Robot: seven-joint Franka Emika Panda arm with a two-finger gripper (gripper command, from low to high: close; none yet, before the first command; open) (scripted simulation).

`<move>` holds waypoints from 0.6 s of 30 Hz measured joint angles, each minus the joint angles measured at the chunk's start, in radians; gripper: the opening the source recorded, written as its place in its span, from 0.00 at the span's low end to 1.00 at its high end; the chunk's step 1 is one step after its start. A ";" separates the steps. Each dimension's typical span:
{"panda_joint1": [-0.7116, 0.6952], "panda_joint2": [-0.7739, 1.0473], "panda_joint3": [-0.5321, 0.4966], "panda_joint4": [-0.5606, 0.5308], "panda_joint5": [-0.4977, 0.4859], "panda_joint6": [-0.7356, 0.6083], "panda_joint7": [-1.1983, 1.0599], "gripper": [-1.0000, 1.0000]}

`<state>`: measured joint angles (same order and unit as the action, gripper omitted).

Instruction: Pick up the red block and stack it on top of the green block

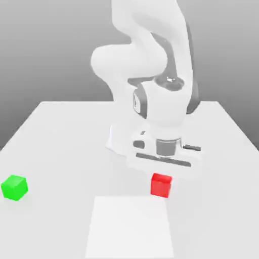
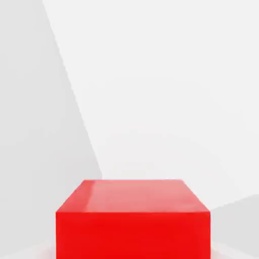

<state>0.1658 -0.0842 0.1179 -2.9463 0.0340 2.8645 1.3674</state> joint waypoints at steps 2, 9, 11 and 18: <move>-0.034 -0.020 -0.034 0.015 0.002 -0.038 -0.003 0.00; -0.319 0.038 -0.231 0.142 -0.013 -0.123 -0.002 0.00; -0.405 0.055 -0.276 0.181 -0.014 -0.146 -0.005 0.00; -0.683 0.101 -0.426 0.315 -0.015 -0.222 -0.011 0.00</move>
<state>-0.5168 0.0169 -0.3077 -2.6315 0.0187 2.6422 1.3569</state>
